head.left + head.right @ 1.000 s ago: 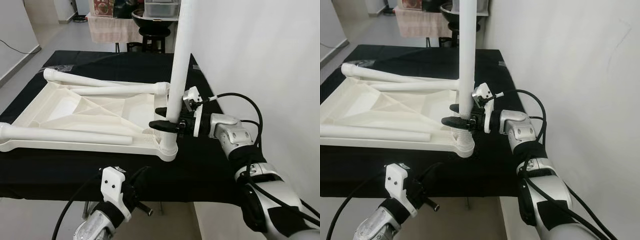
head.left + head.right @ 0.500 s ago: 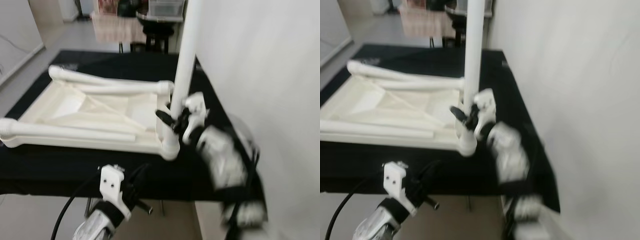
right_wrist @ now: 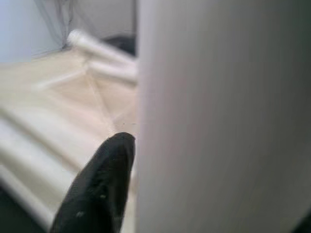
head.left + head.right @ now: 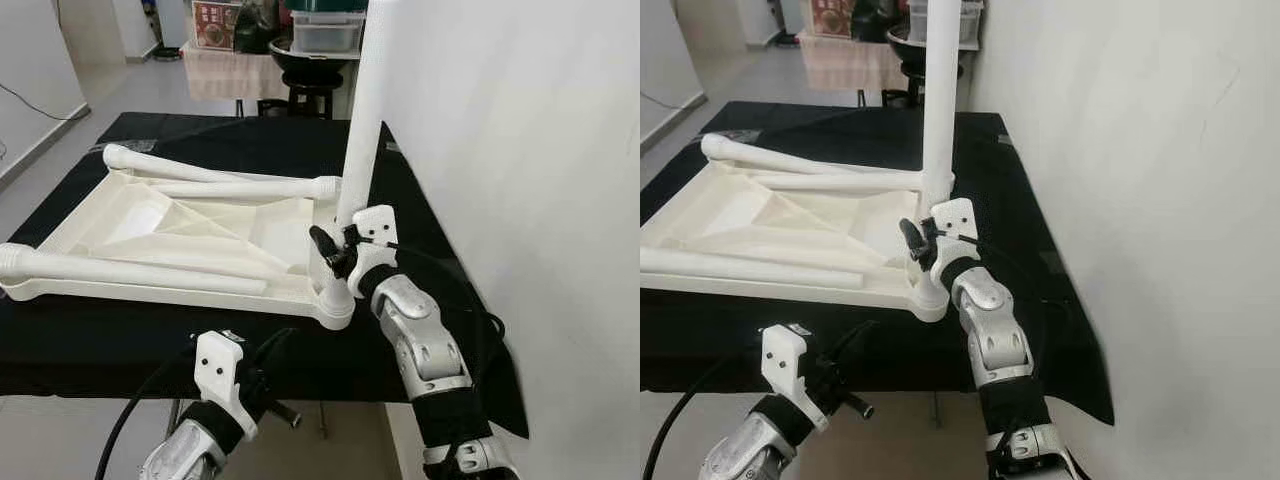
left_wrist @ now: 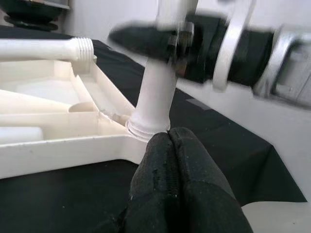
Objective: Building children table
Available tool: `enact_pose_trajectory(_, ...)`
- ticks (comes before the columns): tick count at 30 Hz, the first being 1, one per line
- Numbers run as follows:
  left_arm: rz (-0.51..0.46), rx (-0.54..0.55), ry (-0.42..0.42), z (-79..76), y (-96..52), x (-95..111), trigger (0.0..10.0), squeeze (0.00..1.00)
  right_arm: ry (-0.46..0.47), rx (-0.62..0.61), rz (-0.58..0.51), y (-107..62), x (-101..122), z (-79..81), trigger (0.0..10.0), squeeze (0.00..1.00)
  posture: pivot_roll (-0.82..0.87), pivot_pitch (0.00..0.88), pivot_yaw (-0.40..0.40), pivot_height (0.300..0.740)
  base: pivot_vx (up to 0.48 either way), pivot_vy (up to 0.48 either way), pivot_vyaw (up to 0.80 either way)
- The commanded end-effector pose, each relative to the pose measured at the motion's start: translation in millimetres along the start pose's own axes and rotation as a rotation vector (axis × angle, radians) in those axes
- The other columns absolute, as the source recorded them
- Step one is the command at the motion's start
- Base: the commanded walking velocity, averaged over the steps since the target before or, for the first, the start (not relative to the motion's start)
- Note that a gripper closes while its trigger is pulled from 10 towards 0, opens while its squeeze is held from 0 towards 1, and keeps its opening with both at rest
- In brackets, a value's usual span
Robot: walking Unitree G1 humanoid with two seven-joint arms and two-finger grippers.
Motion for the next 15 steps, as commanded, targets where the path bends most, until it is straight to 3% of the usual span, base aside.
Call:
enact_pose_trajectory(1,0.02,-0.01,-0.004,-1.4,-0.3,-3.1,10.0,0.0,0.044,0.107,0.008,1.5,3.6,6.4,10.0,1.0,0.09,0.06,-0.084,0.74,0.0,0.0,0.0)
enact_pose_trajectory(3,0.019,-0.01,-0.005,-2.5,0.4,-2.9,10.0,0.0,0.051,0.249,-0.033,2.6,21.0,7.1,10.0,1.0,0.09,0.063,-0.089,0.74,0.0,0.0,0.0)
enact_pose_trajectory(4,0.018,-0.01,-0.005,-3.0,0.7,-2.9,10.0,0.0,0.06,0.313,-0.038,2.4,26.4,5.7,10.0,0.74,0.09,0.061,-0.092,0.74,0.0,0.0,0.0)
enact_pose_trajectory(5,0.017,-0.009,-0.006,-3.3,0.9,-3.0,10.0,0.0,0.043,0.362,-0.033,2.2,29.1,2.7,10.0,0.0,0.09,0.06,-0.093,0.74,0.0,0.0,0.0)
enact_pose_trajectory(10,0.016,-0.009,-0.008,-3.8,1.5,-3.3,10.0,0.0,-0.001,0.475,0.009,2.5,30.8,-4.3,10.0,0.0,0.09,0.057,-0.095,0.74,0.0,0.0,0.0)
enact_pose_trajectory(15,0.016,-0.009,-0.009,-4.2,1.9,-4.1,10.0,0.0,0.033,0.617,0.07,0.2,28.8,-3.3,10.0,0.0,0.11,0.049,-0.097,0.74,0.0,0.0,0.0)
Point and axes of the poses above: a point about 5 cm out from each wrist's last joint towards the gripper, its own y axis pointing out of the wrist towards the gripper, its own x axis along the axis of the wrist's last joint, z = x × y, the point moved 5 cm from there along y, pointing out of the wrist towards the gripper, and after that the axes turned 9 degrees about y, right-handed, at the moved point
